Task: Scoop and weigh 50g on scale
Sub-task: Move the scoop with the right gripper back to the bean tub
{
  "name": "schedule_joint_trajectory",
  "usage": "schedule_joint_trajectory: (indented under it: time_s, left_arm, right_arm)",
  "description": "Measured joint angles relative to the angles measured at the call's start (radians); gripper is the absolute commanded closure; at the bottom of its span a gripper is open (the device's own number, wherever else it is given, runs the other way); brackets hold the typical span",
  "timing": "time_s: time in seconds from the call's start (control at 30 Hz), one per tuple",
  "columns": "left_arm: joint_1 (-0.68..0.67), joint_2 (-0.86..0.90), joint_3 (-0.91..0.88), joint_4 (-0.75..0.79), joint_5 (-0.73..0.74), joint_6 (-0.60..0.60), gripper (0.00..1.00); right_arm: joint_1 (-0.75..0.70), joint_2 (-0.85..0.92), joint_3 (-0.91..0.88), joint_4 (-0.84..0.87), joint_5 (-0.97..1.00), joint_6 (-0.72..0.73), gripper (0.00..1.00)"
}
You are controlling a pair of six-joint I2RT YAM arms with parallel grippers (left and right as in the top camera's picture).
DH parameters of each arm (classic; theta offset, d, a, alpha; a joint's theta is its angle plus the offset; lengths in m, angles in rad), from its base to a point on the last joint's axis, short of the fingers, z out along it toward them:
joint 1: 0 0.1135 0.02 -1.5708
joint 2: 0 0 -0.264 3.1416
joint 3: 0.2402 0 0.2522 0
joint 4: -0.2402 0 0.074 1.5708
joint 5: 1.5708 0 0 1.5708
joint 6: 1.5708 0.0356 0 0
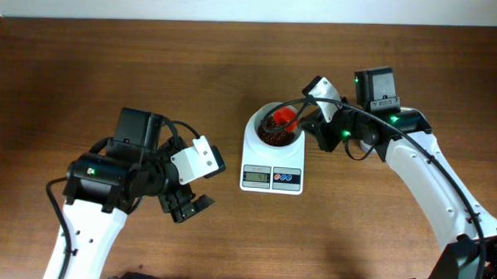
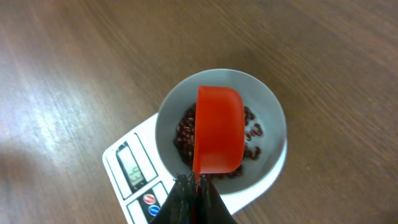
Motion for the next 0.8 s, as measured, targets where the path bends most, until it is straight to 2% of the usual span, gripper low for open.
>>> schedule_joint_trajectory:
  time_s: [0.4,0.5,0.8]
  left_arm:
    - [0.0,0.0,0.0,0.0,0.0,0.0,0.01]
    - [0.0,0.0,0.0,0.0,0.0,0.0,0.01]
    - [0.0,0.0,0.0,0.0,0.0,0.0,0.01]
  right_arm:
    - [0.0,-0.004,0.003,-0.002,-0.023,-0.085,0.96]
    - [0.0,-0.004,0.003,0.029,0.051,-0.019,0.96]
    - [0.0,-0.005,0.004,0.019,0.028,-0.04,0.96]
